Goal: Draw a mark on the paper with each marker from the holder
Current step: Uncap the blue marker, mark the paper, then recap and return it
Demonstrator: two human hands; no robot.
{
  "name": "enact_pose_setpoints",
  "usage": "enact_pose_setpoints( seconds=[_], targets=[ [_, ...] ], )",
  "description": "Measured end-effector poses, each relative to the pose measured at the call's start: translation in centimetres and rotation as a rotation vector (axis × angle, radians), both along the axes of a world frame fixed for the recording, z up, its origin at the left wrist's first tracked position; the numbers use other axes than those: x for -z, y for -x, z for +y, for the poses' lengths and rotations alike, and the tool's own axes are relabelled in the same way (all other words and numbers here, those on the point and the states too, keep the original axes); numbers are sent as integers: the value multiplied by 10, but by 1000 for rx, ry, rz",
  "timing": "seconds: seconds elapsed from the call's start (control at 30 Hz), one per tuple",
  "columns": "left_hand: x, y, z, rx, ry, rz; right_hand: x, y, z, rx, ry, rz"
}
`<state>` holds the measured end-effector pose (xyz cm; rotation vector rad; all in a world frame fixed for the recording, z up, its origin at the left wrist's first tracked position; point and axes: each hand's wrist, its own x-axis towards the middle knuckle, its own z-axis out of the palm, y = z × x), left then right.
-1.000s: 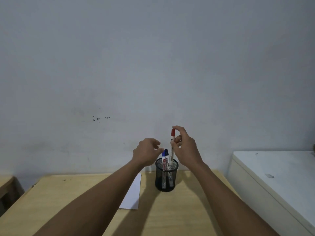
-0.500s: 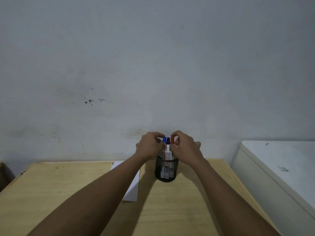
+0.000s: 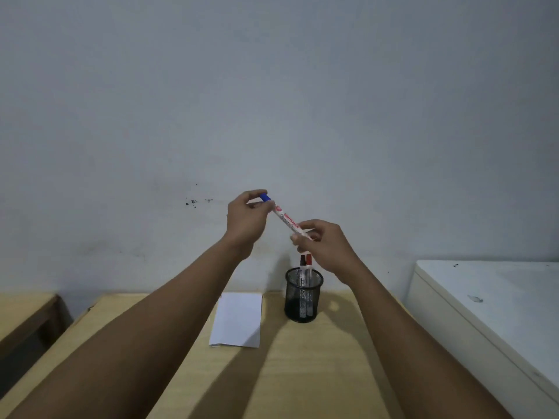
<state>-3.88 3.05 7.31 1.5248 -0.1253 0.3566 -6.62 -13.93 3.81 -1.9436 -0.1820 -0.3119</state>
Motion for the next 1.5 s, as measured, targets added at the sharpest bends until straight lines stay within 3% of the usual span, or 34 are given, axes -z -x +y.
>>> enact_pose_setpoints(
  seconds=[0.13,0.2,0.4,0.57,0.8,0.93,1.17,1.5],
  targets=[
    [-20,36,37,41,-67,-25,-31,30,13,-81,-604,42],
    [-23,53,52,86,-157,-89,-40,41,21,-155,-775,61],
    [-23,83,72,70,-474,-259,-44,66,60,-242,-518,78],
    [-20,92,86,5,-737,-355,-41,66,71,-258,-530,62],
    [-8,84,112,209,-689,-140,-22,51,77,-357,-483,70],
    [27,65,128,162,-629,-66,-4,34,81,-238,-367,48],
    [121,23,141,11,-1014,5,60,-9,109,-131,-265,87],
    [215,-19,132,18,-1090,-93,144,-84,133,-46,-216,223]
  ],
)
